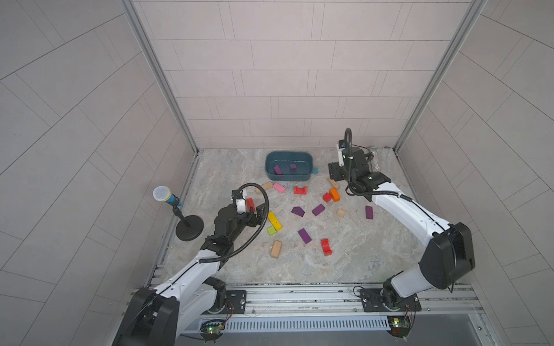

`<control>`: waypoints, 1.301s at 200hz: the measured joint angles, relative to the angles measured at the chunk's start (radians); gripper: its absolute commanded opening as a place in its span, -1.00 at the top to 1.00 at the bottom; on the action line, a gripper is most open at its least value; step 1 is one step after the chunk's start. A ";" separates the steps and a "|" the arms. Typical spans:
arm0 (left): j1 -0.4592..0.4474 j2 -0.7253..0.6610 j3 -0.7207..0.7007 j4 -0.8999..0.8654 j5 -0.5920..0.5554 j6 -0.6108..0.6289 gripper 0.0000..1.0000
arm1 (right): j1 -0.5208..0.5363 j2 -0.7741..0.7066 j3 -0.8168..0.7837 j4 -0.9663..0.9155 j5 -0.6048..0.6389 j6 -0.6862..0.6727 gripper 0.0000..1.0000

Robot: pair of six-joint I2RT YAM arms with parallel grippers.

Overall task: Pick purple bricks into the storage bin
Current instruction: Pick up the building block from the center of the board.

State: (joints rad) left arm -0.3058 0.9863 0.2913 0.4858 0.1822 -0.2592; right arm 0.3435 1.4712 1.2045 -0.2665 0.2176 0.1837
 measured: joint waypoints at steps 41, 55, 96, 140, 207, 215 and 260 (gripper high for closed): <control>0.000 0.000 0.000 0.004 0.001 -0.006 -1.00 | -0.121 -0.099 -0.206 -0.008 0.072 0.073 -0.54; 0.000 0.000 0.000 0.004 0.001 -0.007 -1.00 | -0.152 -0.106 -0.246 -0.006 0.072 0.100 -0.54; 0.000 0.000 0.000 0.004 0.001 -0.012 -1.00 | -0.170 -0.077 -0.306 -0.018 0.068 0.168 -0.52; 0.000 0.000 0.000 0.004 0.001 -0.013 -1.00 | -0.194 -0.041 -0.383 -0.031 0.016 0.241 -0.42; 0.000 0.000 0.000 0.004 0.000 -0.013 -1.00 | -0.301 -0.008 -0.408 -0.035 -0.093 0.306 -0.42; 0.000 -0.001 0.000 0.003 0.000 -0.013 -1.00 | -0.305 0.007 -0.408 -0.035 -0.107 0.309 -0.41; 0.000 -0.007 0.000 0.003 0.000 -0.013 -1.00 | -0.317 0.073 -0.412 -0.024 -0.157 0.324 -0.28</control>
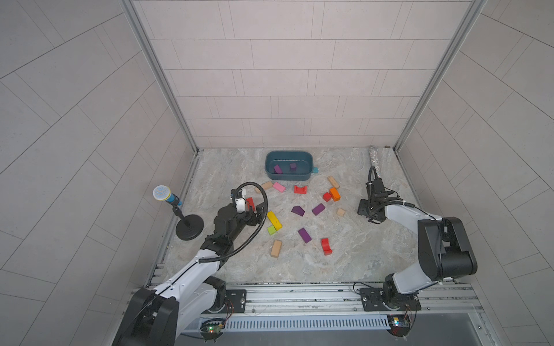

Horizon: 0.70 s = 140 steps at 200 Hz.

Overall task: Pick purple bricks into the storage bin
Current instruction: Pick up the building block from the center of the board.

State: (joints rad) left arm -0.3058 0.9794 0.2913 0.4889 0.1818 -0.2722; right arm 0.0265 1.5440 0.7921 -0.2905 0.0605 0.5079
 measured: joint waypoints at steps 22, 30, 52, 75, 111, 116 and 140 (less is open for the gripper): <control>0.000 0.000 0.000 0.000 0.000 0.000 -1.00 | -0.015 0.004 -0.007 0.010 -0.011 0.003 -0.27; 0.000 0.000 0.000 0.000 0.000 0.000 -1.00 | -0.021 0.005 -0.009 0.013 -0.013 0.005 -0.26; 0.000 0.000 0.000 0.000 0.000 0.000 -1.00 | -0.034 0.012 -0.010 0.027 -0.023 0.006 -0.19; 0.000 0.000 0.000 0.000 0.000 0.000 -1.00 | -0.040 0.038 -0.009 0.040 -0.040 0.008 -0.09; 0.000 0.000 0.000 0.000 0.000 0.000 -1.00 | -0.047 0.055 0.004 0.055 -0.055 0.006 0.19; 0.000 0.000 0.000 0.000 0.000 0.000 -1.00 | -0.048 0.056 0.004 0.059 -0.055 0.010 0.27; 0.000 0.000 0.000 0.000 0.000 0.000 -1.00 | -0.051 0.063 0.008 0.076 -0.066 0.010 0.47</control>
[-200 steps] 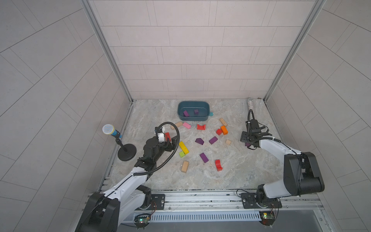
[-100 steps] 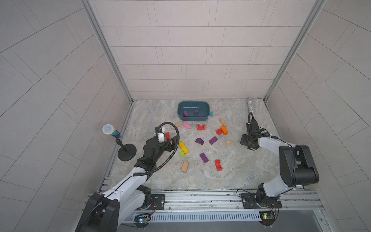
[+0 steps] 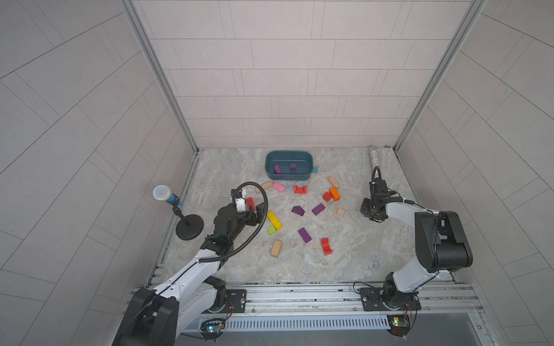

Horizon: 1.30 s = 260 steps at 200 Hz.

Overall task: Pick purple bricks into the storage bin
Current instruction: Pick up the building block from the center of the board, then place the building block in the storage box.

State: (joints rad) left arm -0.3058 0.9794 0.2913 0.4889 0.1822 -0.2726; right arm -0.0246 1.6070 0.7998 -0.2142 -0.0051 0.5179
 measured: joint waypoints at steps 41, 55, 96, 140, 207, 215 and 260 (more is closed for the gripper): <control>0.000 0.000 0.000 0.000 0.000 0.000 -0.99 | -0.001 0.002 0.000 0.008 -0.009 -0.006 0.79; 0.000 0.000 0.000 0.000 0.000 0.000 -1.00 | -0.002 -0.001 0.000 0.008 -0.013 -0.010 0.80; 0.000 0.000 0.000 0.000 0.000 0.000 -1.00 | 0.021 -0.060 0.006 -0.046 -0.043 -0.024 0.89; 0.000 0.000 0.000 -0.001 0.000 0.000 -1.00 | 0.150 -0.116 0.196 -0.145 -0.028 -0.039 0.96; 0.000 0.001 0.000 -0.024 -0.001 0.003 -1.00 | 0.389 0.264 0.876 -0.265 -0.053 -0.092 1.00; 0.000 0.000 0.000 -0.029 -0.001 0.003 -1.00 | 0.406 0.332 0.963 -0.292 -0.049 -0.101 1.00; 0.000 -0.008 0.000 -0.040 -0.011 0.011 -1.00 | 0.462 0.715 1.419 -0.443 -0.035 -0.158 1.00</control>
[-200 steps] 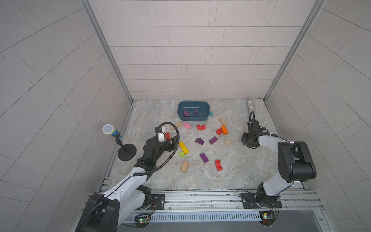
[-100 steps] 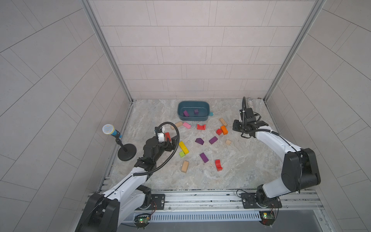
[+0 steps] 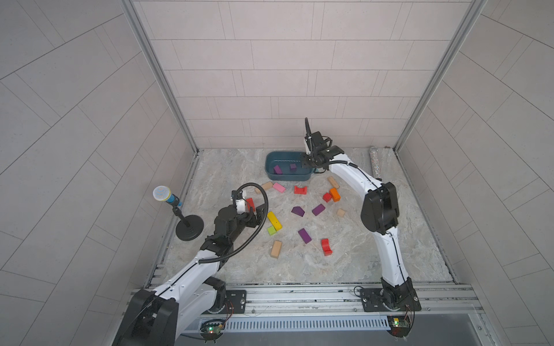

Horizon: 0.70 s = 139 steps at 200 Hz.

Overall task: Pick purple bricks into the storage bin
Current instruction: Place the building block in the storage box.

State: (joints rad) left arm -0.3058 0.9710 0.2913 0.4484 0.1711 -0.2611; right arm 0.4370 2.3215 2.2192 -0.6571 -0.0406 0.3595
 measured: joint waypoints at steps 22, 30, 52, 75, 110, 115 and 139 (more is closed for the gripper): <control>0.000 -0.001 0.000 -0.008 -0.011 0.007 -1.00 | 0.002 0.140 0.188 -0.077 0.001 -0.025 1.00; 0.000 0.000 0.000 -0.011 -0.013 0.008 -1.00 | 0.002 0.183 0.252 -0.099 0.002 -0.035 1.00; 0.000 0.000 0.000 -0.014 -0.016 0.010 -1.00 | 0.002 0.261 0.357 -0.126 0.002 -0.051 1.00; 0.000 0.000 0.000 -0.017 -0.018 0.012 -1.00 | 0.002 0.296 0.375 -0.128 0.002 -0.058 1.00; 0.000 0.000 0.000 -0.020 -0.019 0.015 -1.00 | 0.002 0.349 0.377 -0.115 0.011 -0.072 1.00; 0.000 0.000 0.000 -0.020 -0.018 0.015 -1.00 | 0.002 0.356 0.377 -0.113 0.013 -0.073 1.00; 0.000 0.001 0.000 -0.020 -0.019 0.016 -1.00 | 0.000 0.369 0.378 -0.086 0.017 -0.073 1.00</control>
State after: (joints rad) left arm -0.3061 0.9718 0.2916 0.4282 0.1524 -0.2455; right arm 0.4374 2.6907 2.5973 -0.7433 -0.0238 0.2863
